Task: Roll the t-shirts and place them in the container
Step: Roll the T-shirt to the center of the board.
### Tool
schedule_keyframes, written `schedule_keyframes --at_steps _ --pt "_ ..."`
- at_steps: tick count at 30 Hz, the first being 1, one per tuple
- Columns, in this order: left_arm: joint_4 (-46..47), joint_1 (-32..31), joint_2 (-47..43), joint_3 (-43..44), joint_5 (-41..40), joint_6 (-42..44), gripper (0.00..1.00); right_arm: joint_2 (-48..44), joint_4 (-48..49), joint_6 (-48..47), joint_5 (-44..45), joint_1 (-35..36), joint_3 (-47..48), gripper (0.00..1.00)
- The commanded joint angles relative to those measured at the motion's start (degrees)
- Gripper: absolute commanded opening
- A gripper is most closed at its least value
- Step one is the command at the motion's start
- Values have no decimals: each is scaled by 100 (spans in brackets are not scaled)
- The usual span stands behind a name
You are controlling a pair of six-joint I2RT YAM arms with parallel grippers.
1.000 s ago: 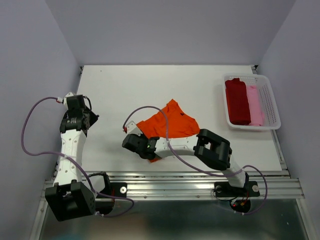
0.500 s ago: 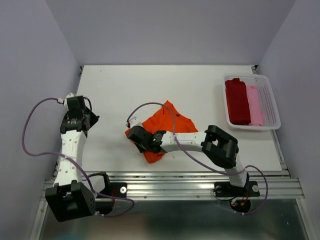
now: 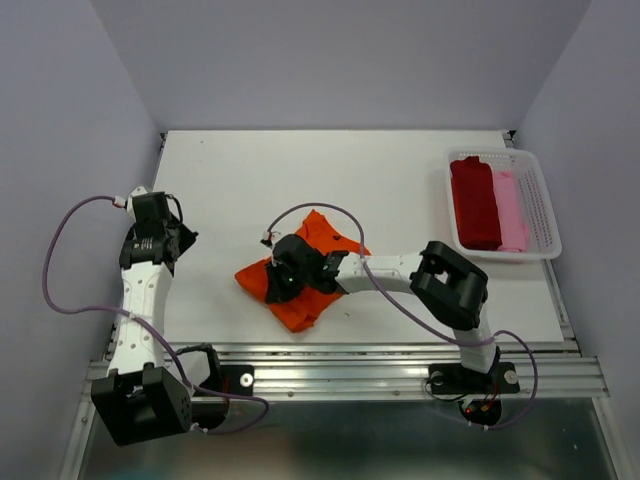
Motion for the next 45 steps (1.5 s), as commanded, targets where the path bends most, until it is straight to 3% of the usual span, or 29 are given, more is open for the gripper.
schedule_keyframes --at_steps 1,14,31,35,36,39,45 --pt "7 35 -163 64 8 131 20 -482 888 424 -1103 -367 -201 1" --pt "7 35 -128 125 43 122 20 -492 1959 1100 -2913 -1175 -887 1" --pt "-45 35 -260 143 105 148 20 -395 2286 1127 -3442 -1624 -1309 1" --pt "42 26 -347 12 428 192 19 -316 2286 1083 -3512 -1738 -1309 1" --pt "77 9 -382 -59 595 210 15 -307 2286 1057 -3565 -1739 -1301 1" --pt "201 -158 -506 -331 817 210 0 -202 2277 1013 -3688 -1791 -1257 1" --pt "113 -1405 -471 -472 605 -132 0 -105 2286 986 -3785 -1844 -1274 1"
